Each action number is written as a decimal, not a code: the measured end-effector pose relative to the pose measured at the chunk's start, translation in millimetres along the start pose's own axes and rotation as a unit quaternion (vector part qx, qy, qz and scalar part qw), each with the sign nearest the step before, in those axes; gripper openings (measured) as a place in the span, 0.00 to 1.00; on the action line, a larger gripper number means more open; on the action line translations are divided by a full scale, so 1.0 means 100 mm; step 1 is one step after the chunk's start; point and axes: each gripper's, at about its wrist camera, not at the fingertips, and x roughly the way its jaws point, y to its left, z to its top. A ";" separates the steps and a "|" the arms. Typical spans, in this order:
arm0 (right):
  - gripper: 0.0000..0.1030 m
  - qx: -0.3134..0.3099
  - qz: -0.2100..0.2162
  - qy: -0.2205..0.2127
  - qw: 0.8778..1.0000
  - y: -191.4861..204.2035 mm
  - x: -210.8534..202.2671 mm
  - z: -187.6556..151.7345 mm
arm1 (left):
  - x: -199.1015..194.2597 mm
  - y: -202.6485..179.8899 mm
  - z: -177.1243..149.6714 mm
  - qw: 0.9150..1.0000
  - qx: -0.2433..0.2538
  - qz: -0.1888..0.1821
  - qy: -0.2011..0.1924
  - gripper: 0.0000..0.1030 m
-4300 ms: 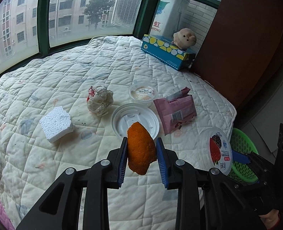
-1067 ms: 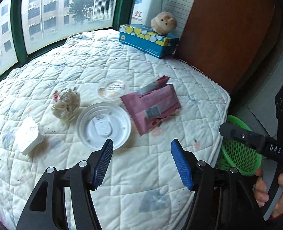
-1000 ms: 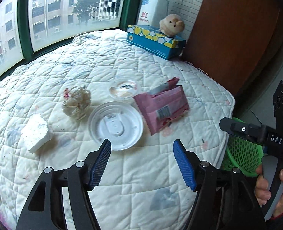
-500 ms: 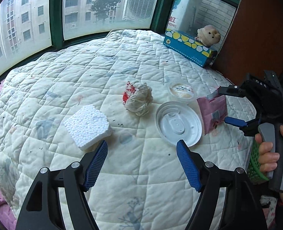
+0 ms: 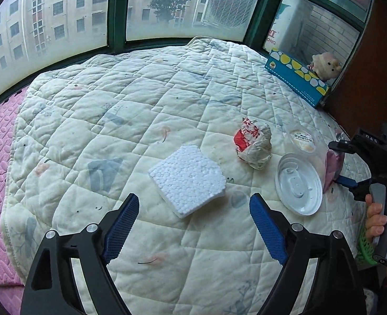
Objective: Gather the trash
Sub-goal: 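Grasp the white foam block with the left tool while the right tool grasps the pink wrapper, then carry foam block and pink wrapper over the green basket, then open both tools to drop foam block and wrapper into the basket, then grasp the crumpled paper with the left tool while the right tool grasps the white lid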
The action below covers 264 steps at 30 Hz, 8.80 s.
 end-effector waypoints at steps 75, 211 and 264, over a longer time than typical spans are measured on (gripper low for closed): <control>0.49 -0.091 -0.138 -0.133 0.977 -2.32 -2.09 -0.35 | -0.25 -3.11 -0.40 0.972 0.189 -0.142 0.015 0.72; 0.89 -0.467 -0.057 0.002 0.883 1.06 0.25 -1.23 | 0.29 -0.19 0.57 1.000 0.011 -0.003 -0.006 0.40; 0.88 -0.348 -0.049 -0.090 0.932 -0.23 -1.21 -0.94 | -0.15 -1.96 -0.07 0.988 0.123 -0.097 -0.007 0.40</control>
